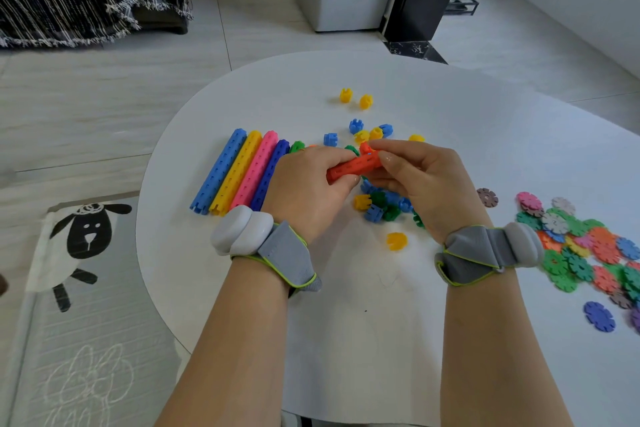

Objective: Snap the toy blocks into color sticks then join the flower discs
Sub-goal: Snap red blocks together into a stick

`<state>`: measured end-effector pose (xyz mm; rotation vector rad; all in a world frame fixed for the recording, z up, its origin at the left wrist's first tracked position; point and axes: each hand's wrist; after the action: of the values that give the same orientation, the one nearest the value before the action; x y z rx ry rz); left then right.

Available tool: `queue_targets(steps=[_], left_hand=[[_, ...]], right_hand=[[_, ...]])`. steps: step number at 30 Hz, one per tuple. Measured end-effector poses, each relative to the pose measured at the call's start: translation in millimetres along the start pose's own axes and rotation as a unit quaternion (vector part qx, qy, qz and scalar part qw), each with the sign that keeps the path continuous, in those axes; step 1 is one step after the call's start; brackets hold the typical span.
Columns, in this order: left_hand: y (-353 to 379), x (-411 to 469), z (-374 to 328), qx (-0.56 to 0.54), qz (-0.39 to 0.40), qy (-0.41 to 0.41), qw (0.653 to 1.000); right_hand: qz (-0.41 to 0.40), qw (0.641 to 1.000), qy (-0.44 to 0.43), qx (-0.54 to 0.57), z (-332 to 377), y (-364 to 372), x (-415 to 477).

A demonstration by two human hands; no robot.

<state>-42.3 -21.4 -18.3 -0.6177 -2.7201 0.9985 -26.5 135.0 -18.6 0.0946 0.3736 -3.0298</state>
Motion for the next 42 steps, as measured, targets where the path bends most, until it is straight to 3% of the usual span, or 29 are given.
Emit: queue_targets(steps=[11, 15, 21, 32, 38, 42], left_hand=[[-3.3, -1.8, 0.8, 0.005, -0.006, -0.002, 1.000], [-2.0, -0.2, 3.8, 0.035, -0.030, -0.022, 0.999], [-8.8, 1.4, 16.8, 0.044, -0.081, -0.077, 0.993], [-13.1, 2.3, 23.1, 0.050, -0.083, -0.090, 0.991], [-12.4, 1.4, 17.8, 0.035, -0.062, -0.080, 0.994], [-12.5, -0.2, 15.2, 0.029, -0.044, -0.068, 0.996]], right_hand=[[-0.002, 1.000, -0.009, 0.010, 2.3, 7.8, 3.1], [-0.029, 0.994, -0.004, -0.107, 2.1, 16.1, 10.1], [-0.075, 0.934, 0.025, -0.349, -4.5, 25.3, 26.7], [-0.031, 0.886, 0.118, -0.448, -4.3, 42.4, 41.3], [-0.040, 0.924, 0.014, -0.381, 8.6, 26.7, 26.6], [-0.023, 0.983, 0.012, -0.180, 17.1, 20.1, 11.2]])
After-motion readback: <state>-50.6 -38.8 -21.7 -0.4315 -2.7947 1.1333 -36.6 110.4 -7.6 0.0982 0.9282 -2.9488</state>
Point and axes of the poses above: each hand's wrist, its own x-axis towards the middle knuckle, its own y-axis out of the palm, z = x × y, and after that the axes turned 13 degrees about z, right-handed
